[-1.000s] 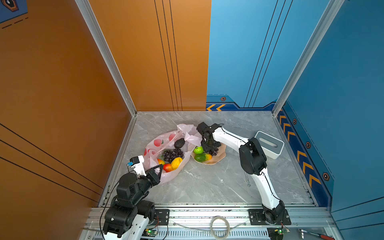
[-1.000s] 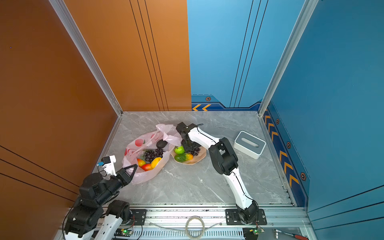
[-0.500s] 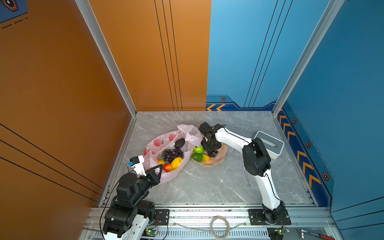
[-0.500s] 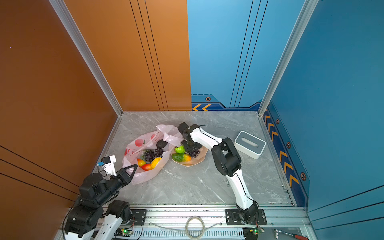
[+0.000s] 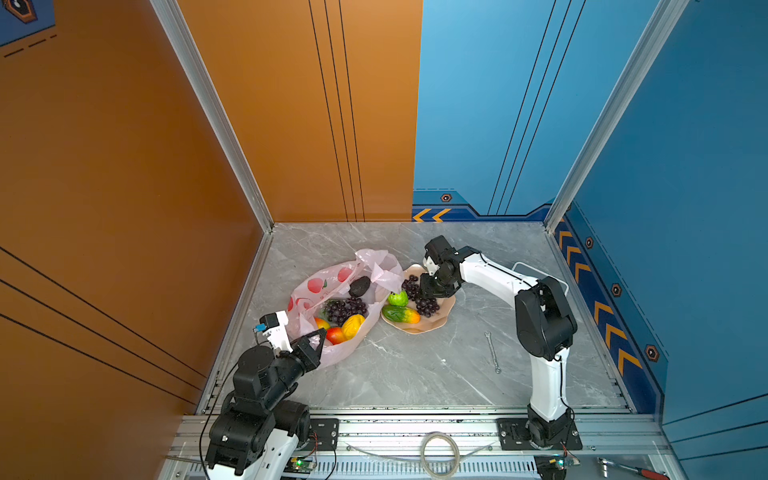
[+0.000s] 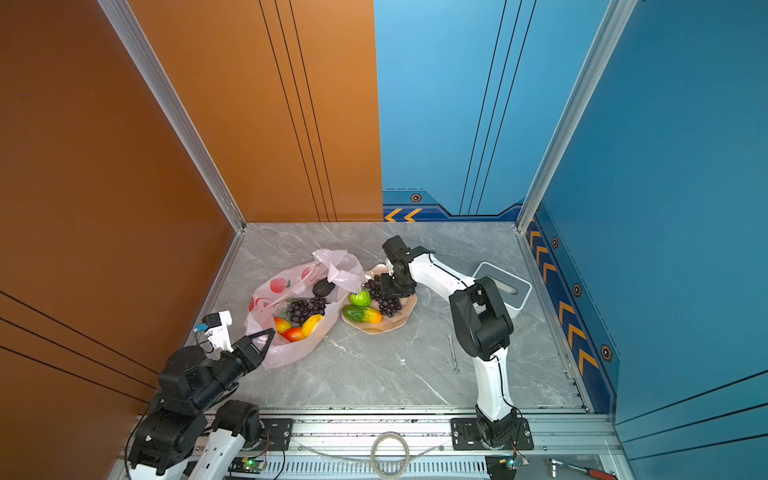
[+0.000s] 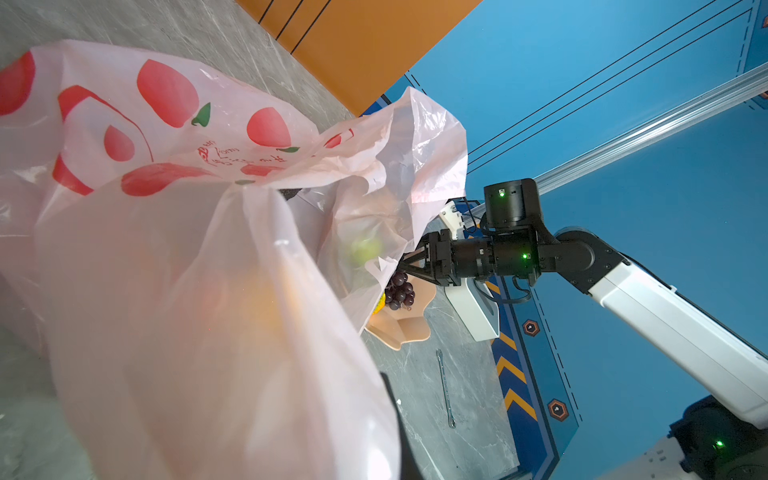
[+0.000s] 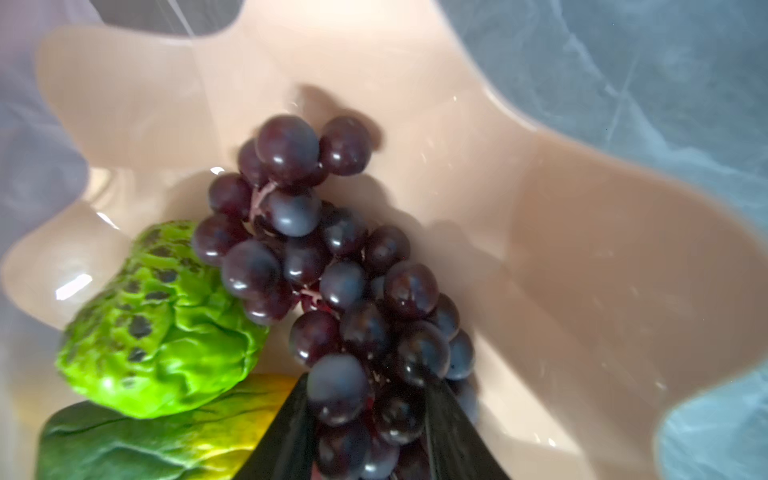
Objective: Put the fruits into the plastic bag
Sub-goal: 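Close the right gripper on the grape bunch stem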
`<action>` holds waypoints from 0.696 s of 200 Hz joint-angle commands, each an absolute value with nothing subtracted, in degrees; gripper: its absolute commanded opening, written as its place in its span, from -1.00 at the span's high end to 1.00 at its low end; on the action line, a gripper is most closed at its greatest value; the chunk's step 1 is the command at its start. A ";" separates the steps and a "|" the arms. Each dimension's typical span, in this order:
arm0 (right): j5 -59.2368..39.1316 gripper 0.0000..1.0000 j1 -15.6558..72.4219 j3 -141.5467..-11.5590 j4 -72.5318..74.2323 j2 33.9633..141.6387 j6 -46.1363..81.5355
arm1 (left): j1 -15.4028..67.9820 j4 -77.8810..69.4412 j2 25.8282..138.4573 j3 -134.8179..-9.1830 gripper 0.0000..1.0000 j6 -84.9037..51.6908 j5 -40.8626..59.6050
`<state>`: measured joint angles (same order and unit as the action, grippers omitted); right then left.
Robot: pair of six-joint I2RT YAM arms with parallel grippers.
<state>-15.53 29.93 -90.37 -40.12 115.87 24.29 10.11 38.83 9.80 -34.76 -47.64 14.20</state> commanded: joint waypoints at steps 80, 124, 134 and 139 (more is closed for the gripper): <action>-2.01 -0.45 34.21 -98.07 -48.93 123.18 17.15 | 9.58 39.33 9.74 -35.33 1.00 -47.47 15.26; 1.95 -0.45 35.07 -99.27 -50.32 126.43 16.02 | 9.53 39.37 9.84 -35.24 1.00 -47.37 15.28; 2.25 -0.45 35.25 -99.23 -50.35 126.86 15.91 | 9.52 39.37 9.93 -35.26 1.00 -47.37 15.12; 2.43 -0.44 35.25 -99.37 -50.36 127.12 15.83 | 9.58 39.35 9.93 -35.18 1.00 -47.37 15.17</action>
<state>-1.02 34.94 -98.83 -46.19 124.49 17.32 10.07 38.85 9.80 -34.76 -47.62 14.20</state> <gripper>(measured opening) 0.724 0.045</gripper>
